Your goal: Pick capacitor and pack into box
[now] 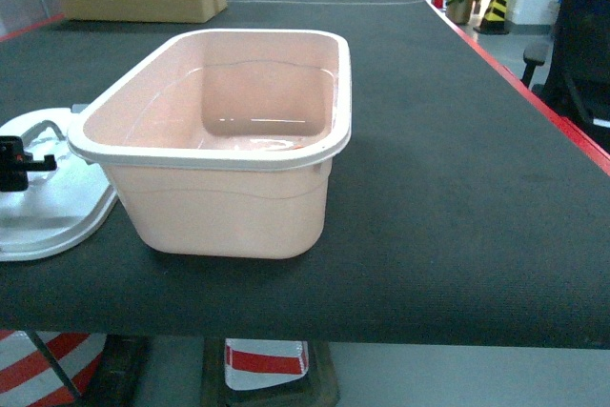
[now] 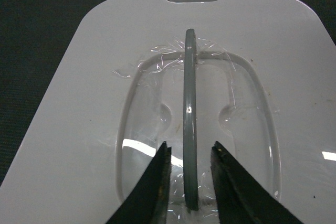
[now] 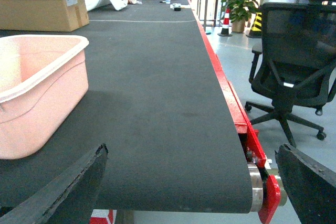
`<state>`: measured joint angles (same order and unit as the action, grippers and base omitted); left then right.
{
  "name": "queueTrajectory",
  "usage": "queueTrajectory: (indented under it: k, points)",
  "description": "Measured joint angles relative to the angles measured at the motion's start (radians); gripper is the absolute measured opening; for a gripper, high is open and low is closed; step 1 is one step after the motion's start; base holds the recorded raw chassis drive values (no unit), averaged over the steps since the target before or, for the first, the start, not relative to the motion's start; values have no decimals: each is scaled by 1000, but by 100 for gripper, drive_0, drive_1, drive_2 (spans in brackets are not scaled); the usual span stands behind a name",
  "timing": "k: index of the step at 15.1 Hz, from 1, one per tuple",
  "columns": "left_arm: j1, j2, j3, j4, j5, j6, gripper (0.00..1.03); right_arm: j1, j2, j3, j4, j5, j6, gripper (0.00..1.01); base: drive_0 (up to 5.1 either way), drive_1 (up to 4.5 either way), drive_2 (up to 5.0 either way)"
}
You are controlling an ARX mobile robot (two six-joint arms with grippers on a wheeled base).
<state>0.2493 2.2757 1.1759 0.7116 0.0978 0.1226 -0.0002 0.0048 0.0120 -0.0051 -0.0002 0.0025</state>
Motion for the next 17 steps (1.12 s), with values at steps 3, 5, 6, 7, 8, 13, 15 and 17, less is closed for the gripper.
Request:
queueTrajectory:
  k: [3,5,6,7,8,13,15,17]
  points:
    - [9,-53,-35,-11,1,-5,2,0,0,0,0,0,0,98,0,0,0]
    - [22,-161,-47,-62,-9,-42,2,0,0,0,0,0,0,98,0,0,0]
    - [30,-234,-44,-103,-19,-57,2,0,0,0,0,0,0,98,0,0,0]
    - [37,-317,-17,-150,-28,-75,2,0,0,0,0,0,0,98,0,0,0]
    - [37,-398,8,-193,-31,-96,2,0,0,0,0,0,0,98,0,0,0]
    - [-202,-733,-119,-330,-105,-205,2,0,0,0,0,0,0,98,0,0,0]
    - [-321,-765,-154,-324,-171,-210,2,0,0,0,0,0,0,98,0,0,0]
    - [-409,-754,-161,-311,-240,-208,2,0,0,0,0,0,0,98,0,0,0]
